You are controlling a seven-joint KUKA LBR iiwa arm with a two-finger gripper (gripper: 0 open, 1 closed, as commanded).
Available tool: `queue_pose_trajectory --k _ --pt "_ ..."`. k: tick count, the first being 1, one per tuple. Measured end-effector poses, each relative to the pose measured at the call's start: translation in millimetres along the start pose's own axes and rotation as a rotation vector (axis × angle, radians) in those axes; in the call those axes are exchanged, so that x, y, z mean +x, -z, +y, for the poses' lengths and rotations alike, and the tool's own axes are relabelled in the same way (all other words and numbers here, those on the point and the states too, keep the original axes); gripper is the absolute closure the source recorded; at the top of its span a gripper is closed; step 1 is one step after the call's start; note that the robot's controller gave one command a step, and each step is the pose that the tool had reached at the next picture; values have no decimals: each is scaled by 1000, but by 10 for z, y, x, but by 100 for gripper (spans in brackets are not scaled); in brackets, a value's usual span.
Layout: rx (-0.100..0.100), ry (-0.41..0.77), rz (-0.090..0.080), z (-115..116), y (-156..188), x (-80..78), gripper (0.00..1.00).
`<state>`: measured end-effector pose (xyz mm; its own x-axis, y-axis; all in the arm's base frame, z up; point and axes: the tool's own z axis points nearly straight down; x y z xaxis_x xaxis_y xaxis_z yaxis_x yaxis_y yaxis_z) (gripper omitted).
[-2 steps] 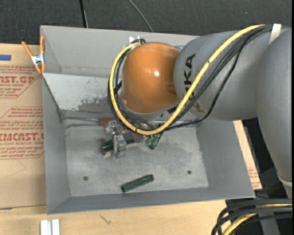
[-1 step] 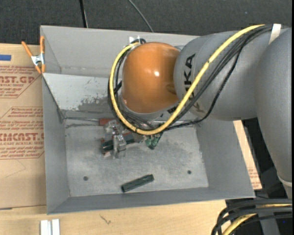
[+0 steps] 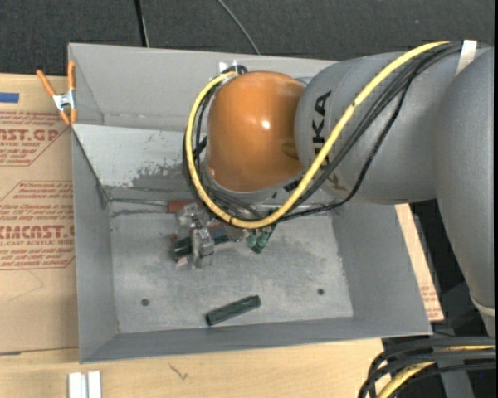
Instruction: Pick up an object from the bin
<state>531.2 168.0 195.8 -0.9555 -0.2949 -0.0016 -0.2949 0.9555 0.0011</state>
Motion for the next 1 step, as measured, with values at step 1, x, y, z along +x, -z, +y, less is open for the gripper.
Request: queue_pose_trajectory --k 1 --pt "0 135 0 -139 166 -246 100"
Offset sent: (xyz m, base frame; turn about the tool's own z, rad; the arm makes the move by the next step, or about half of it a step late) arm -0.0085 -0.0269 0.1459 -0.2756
